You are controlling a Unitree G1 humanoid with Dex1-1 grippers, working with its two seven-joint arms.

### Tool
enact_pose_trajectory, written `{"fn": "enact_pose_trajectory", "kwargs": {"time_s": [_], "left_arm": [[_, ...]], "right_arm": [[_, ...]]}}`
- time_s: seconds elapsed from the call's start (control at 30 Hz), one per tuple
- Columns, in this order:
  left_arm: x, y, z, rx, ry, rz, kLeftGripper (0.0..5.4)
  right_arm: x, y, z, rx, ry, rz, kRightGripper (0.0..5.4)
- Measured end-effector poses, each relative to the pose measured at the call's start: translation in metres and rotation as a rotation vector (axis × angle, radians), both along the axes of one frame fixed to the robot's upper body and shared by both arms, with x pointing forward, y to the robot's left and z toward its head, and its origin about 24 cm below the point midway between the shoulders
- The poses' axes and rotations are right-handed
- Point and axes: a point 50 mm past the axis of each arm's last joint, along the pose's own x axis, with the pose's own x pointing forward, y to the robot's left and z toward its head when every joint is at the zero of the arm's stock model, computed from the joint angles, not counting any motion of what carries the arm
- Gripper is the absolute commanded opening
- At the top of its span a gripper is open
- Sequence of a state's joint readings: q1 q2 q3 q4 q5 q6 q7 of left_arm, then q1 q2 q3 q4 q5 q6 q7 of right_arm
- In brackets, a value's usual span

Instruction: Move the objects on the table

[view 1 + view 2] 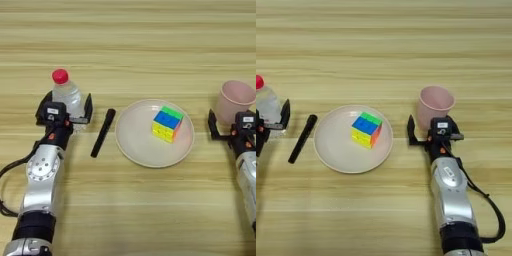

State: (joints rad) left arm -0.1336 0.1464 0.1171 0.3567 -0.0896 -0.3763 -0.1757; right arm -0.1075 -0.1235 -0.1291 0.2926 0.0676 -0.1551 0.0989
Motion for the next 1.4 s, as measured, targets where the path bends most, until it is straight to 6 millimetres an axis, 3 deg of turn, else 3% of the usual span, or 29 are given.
{"fn": "enact_pose_trajectory", "kwargs": {"time_s": [0.33, 1.4], "left_arm": [[-0.007, -0.005, -0.005, -0.011, 0.023, 0.009, 5.4], [-0.009, 0.012, 0.004, 0.021, 0.014, 0.042, 5.4]], "right_arm": [[-0.009, -0.014, 0.001, 0.044, 0.062, -0.035, 5.38], [-0.018, -0.021, 0.0, 0.05, 0.089, -0.038, 5.38]]}}
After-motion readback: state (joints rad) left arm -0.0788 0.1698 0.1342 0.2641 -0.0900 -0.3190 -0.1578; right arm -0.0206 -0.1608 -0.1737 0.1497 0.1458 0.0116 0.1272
